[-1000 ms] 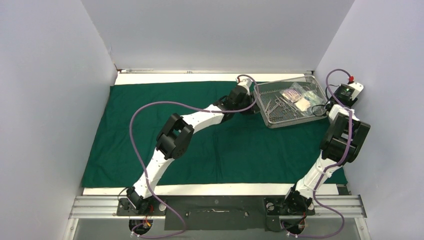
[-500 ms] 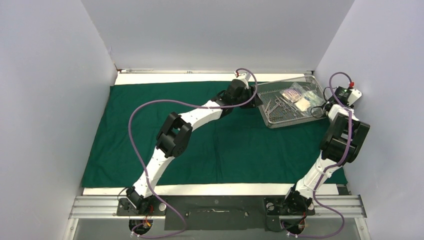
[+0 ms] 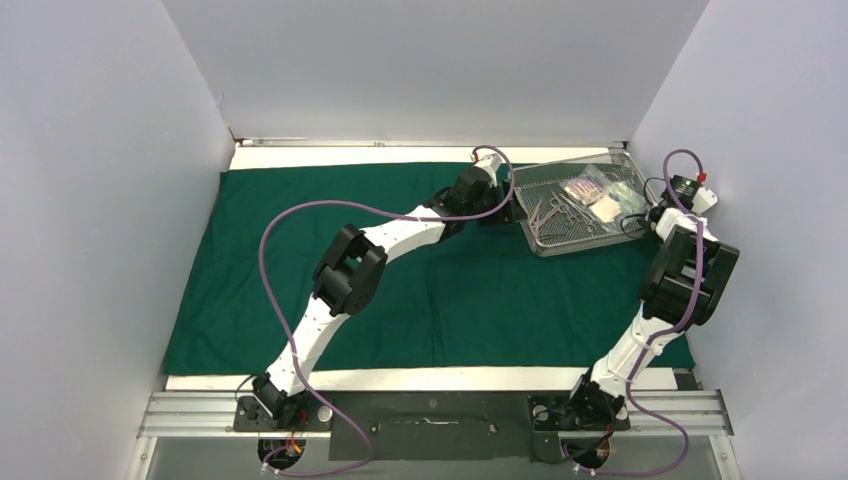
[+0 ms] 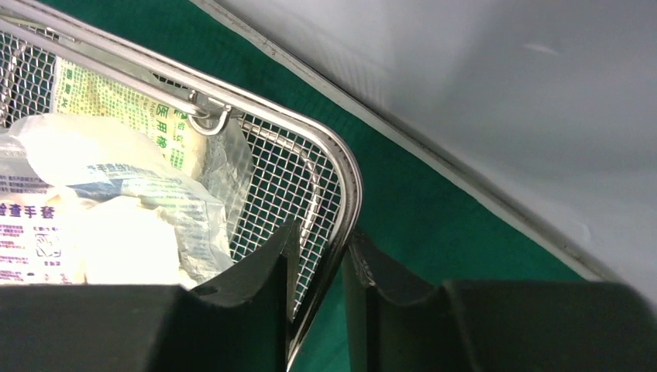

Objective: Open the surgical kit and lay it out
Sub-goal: Move the container from the surgical kit.

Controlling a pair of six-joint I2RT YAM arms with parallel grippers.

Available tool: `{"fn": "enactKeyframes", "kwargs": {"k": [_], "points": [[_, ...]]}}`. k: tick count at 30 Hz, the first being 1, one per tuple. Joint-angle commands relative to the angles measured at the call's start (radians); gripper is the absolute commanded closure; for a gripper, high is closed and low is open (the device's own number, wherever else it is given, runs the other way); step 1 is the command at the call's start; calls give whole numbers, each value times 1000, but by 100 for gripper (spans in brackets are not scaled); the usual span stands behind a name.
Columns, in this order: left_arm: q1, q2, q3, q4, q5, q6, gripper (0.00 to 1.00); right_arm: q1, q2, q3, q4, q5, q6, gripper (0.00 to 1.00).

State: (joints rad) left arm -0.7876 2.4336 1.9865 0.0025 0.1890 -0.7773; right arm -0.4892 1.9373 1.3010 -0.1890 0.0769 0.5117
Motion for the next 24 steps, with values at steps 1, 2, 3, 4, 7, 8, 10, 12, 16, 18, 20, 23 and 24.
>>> {"fn": "enactKeyframes", "kwargs": {"k": [1,2,3,4,7,8,10,12,16,18,20,23,24], "points": [[-5,-25,-2,89,48,-26,38,14,-25,36,-15,-17,50,81],[-6,-25,-5,96,54,-30,37,15,-23,36,-22,-16,59,83],[-5,-23,-6,101,59,-33,37,19,-23,35,-27,-16,66,85],[-5,-20,-4,103,66,-37,37,22,-25,35,-34,-12,75,88],[-5,-12,6,105,83,-41,38,37,-33,31,-62,12,116,95],[-5,-11,7,106,85,-42,39,49,-36,31,-73,30,134,95],[-4,-10,9,105,87,-45,40,70,-42,30,-104,72,179,95],[1,-6,18,102,93,-52,41,89,-48,21,-132,113,240,95],[12,12,49,70,99,-57,45,116,-66,-12,-156,158,385,95],[16,18,57,56,98,-55,46,130,-70,-18,-176,184,446,95],[18,29,73,31,90,-49,49,137,-72,-26,-195,195,497,95],[20,55,128,-80,57,-19,53,141,-78,-45,-211,203,556,95],[21,65,145,-104,48,-12,54,141,-82,-53,-212,202,569,95]]}}
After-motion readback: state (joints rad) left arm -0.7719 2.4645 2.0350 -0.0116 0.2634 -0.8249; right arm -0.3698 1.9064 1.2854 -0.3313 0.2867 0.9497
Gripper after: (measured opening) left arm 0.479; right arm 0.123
